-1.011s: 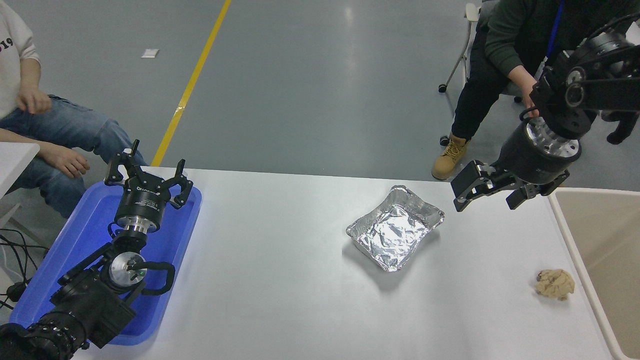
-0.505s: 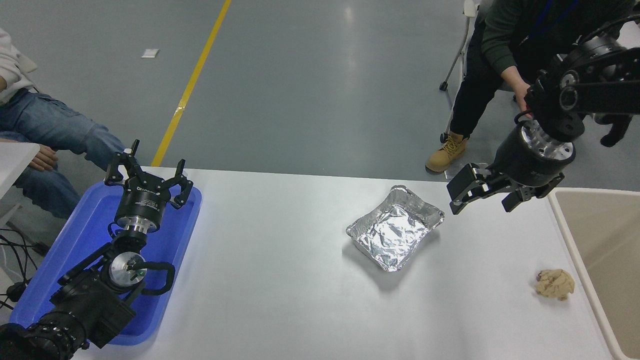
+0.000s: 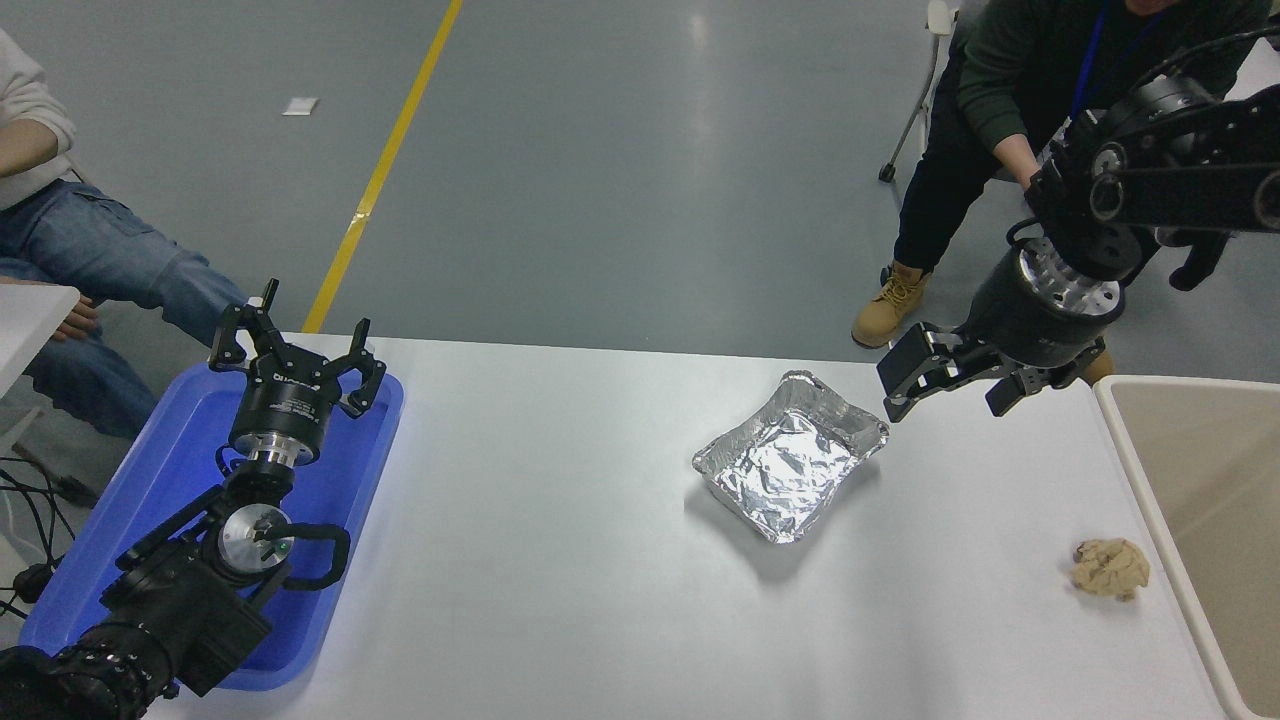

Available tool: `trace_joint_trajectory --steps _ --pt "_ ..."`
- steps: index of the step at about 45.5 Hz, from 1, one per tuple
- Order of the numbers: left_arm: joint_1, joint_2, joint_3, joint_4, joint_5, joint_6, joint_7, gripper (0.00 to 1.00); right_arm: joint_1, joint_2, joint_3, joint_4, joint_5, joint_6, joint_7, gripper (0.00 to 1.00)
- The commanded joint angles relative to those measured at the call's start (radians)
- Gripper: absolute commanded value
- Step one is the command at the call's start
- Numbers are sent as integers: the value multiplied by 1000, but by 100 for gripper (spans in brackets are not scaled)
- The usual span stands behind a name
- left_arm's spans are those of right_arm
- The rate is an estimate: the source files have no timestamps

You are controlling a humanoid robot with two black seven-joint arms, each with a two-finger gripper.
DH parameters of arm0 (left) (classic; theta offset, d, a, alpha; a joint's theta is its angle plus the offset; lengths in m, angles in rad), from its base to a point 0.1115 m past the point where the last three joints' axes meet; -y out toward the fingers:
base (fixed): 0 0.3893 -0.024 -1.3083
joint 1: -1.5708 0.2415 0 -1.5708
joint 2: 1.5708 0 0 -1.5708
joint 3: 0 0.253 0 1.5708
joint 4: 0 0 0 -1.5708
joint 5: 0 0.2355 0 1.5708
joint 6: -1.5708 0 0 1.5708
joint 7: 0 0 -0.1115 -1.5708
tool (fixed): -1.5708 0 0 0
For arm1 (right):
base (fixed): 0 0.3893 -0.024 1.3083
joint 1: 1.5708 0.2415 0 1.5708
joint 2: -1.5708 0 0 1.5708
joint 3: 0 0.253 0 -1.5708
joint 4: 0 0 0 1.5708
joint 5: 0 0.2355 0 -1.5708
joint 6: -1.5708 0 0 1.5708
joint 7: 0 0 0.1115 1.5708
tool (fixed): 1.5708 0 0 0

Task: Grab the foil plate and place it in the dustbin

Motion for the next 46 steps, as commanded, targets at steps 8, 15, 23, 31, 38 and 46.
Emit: trace_joint_trajectory --steps 8,15,23,31,38,46 --pt "0 0 0 0 0 0 0 100 -52 0 -9 -19 5 0 1 100" --pt "0 0 0 0 0 0 0 100 -9 6 -29 -17 2 0 1 100" --pt "0 0 0 0 0 0 2 100 21 14 -37 -14 2 0 1 100" --pt "0 0 0 0 0 0 0 100 -5 20 -41 -14 90 0 1 100" --pt "0 0 0 0 0 0 0 100 -39 40 -37 -14 101 0 1 100" --pt "0 0 0 0 0 0 0 100 -97 68 -35 -23 110 -150 1 100"
